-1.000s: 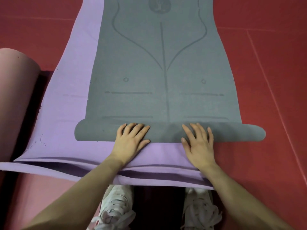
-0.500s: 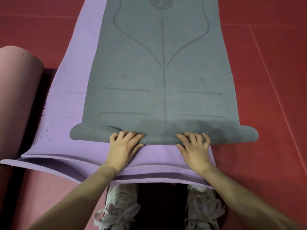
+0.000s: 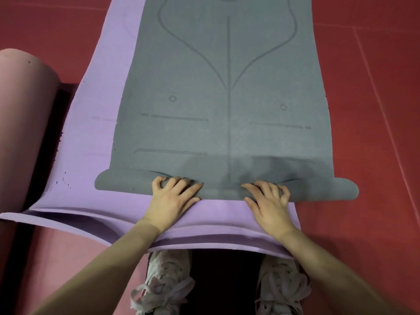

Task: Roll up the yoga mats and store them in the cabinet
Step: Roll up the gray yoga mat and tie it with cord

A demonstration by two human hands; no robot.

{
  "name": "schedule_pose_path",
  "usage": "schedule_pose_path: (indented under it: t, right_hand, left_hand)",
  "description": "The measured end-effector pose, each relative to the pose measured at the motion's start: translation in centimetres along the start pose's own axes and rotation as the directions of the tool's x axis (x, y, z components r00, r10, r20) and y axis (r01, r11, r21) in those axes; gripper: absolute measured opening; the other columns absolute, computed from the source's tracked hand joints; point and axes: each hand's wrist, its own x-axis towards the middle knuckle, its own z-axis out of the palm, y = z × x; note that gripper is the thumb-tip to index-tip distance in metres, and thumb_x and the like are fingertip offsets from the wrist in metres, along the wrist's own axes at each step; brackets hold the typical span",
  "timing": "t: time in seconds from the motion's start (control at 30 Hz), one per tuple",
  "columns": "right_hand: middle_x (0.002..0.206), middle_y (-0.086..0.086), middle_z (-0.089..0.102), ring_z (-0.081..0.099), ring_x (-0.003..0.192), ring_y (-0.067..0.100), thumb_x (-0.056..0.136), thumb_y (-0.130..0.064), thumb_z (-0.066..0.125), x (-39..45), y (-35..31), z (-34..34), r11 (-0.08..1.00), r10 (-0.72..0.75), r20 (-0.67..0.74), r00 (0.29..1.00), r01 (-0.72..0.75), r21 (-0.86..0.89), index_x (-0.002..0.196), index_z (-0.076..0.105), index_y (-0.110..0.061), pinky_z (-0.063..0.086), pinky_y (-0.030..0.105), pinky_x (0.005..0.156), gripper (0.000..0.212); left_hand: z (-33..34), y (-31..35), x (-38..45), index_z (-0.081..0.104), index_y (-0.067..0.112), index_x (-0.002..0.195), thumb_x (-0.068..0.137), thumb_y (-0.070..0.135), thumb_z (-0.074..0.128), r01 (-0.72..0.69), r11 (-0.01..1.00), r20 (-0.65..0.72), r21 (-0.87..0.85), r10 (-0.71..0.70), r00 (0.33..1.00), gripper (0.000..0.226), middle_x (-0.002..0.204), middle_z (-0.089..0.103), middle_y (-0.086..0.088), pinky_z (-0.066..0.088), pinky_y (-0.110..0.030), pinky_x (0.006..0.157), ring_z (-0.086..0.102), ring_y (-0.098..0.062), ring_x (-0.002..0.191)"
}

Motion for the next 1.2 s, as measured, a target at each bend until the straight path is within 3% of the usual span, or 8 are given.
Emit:
schedule_pose_path:
  t: [0.17, 0.3, 0.4, 0.6, 0.83, 0.93, 1.1, 1.2]
  right_hand:
    - [0.088, -0.006, 0.061, 0.046, 0.08, 0.017, 0.09, -0.038, 0.04, 0.4, -0.3, -1.4, 1.0, -0.001, -0.094, 0.996, 0.0, -0.012, 0.107, 0.064, -0.028, 0.025, 0.036, 0.08, 0.031]
    - [0.084, -0.007, 0.063, 0.056, 0.07, 0.021, 0.091, -0.039, 0.039, 0.4, -0.4, -1.9, 1.0, -0.028, -0.047, 0.998, 0.027, -0.008, 0.104, 0.065, -0.027, 0.026, 0.034, 0.073, 0.031]
    - [0.086, -0.007, 0.063, 0.056, 0.07, 0.022, 0.09, -0.04, 0.04, 0.4, -0.3, -1.3, 1.0, -0.021, -0.006, 1.0, 0.021, 0.007, 0.103, 0.061, -0.029, 0.025, 0.034, 0.072, 0.027]
    - [0.107, -0.002, 0.049, 0.043, 0.095, 0.018, 0.083, -0.054, 0.046, 1.1, 1.2, -1.4, 0.99, -0.125, 0.032, 0.992, 0.123, 0.068, 0.108, 0.068, -0.025, 0.023, 0.035, 0.089, 0.045]
    - [0.091, -0.003, 0.058, 0.042, 0.083, 0.014, 0.083, -0.053, 0.046, 2.8, 1.7, -1.7, 0.986, -0.139, 0.054, 0.989, 0.133, 0.103, 0.103, 0.072, -0.028, 0.024, 0.032, 0.08, 0.041]
    - [0.091, -0.005, 0.058, 0.047, 0.081, 0.015, 0.085, -0.052, 0.045, 3.5, 1.9, -1.9, 0.982, -0.145, 0.086, 0.986, 0.132, 0.138, 0.104, 0.071, -0.029, 0.026, 0.031, 0.077, 0.04]
    - [0.091, -0.002, 0.06, 0.054, 0.074, 0.026, 0.088, -0.052, 0.04, 3.7, 1.1, -1.9, 0.975, -0.207, 0.03, 0.978, 0.209, -0.08, 0.119, 0.063, -0.027, 0.027, 0.039, 0.078, 0.045]
    - [0.089, 0.003, 0.058, 0.05, 0.073, 0.027, 0.085, -0.059, 0.041, 3.8, 1.1, -1.7, 0.946, -0.279, 0.017, 0.96, 0.278, -0.167, 0.116, 0.062, -0.025, 0.03, 0.041, 0.08, 0.051]
  left_hand:
    - [-1.2, 0.0, 1.5, 0.072, 0.022, 0.105, 0.097, 0.041, 0.046, -0.016, 1.0, -0.115, -0.017, 0.014, 0.993, 0.033, 0.077, 0.059, 0.0, 0.031, -0.036, 0.068, 0.042, -0.019, 0.073]
    - [-1.2, -0.1, 1.2, 0.068, 0.024, 0.105, 0.098, 0.043, 0.043, -0.044, 0.999, -0.097, -0.03, 0.041, 0.994, 0.032, 0.072, 0.058, 0.0, 0.028, -0.034, 0.062, 0.05, -0.022, 0.065]
    - [-0.6, -0.3, 0.8, 0.055, 0.031, 0.107, 0.1, 0.048, 0.035, -0.021, 0.998, -0.033, -0.053, 0.019, 0.999, 0.027, 0.075, 0.06, 0.003, 0.03, -0.034, 0.061, 0.055, -0.021, 0.064]
    - [-0.1, -1.1, 1.7, 0.071, 0.025, 0.095, 0.099, 0.055, 0.027, 0.03, 0.992, 0.025, -0.12, -0.028, 0.999, 0.053, 0.085, 0.06, 0.004, 0.032, -0.031, 0.063, 0.056, -0.02, 0.07]
    - [0.1, -0.1, 2.3, 0.061, 0.018, 0.124, 0.097, 0.05, 0.044, -0.24, 0.97, -0.046, 0.043, 0.242, 0.969, 0.045, 0.104, 0.063, -0.007, 0.038, -0.037, 0.069, 0.053, -0.029, 0.078]
    - [0.5, 0.5, 1.8, 0.061, 0.023, 0.126, 0.095, 0.051, 0.046, -0.235, 0.971, -0.042, 0.047, 0.237, 0.971, 0.044, 0.109, 0.064, -0.008, 0.039, -0.039, 0.076, 0.054, -0.029, 0.085]
    - [1.1, -0.6, 3.6, 0.061, 0.024, 0.123, 0.096, 0.053, 0.036, -0.2, 0.979, 0.047, -0.025, 0.201, 0.978, 0.047, 0.099, 0.067, 0.0, 0.035, -0.035, 0.069, 0.06, -0.023, 0.078]
    - [1.6, -1.2, 4.3, 0.063, 0.023, 0.122, 0.1, 0.054, 0.028, -0.233, 0.972, 0.081, -0.038, 0.235, 0.969, 0.053, 0.101, 0.068, 0.002, 0.042, -0.035, 0.071, 0.063, -0.022, 0.087]
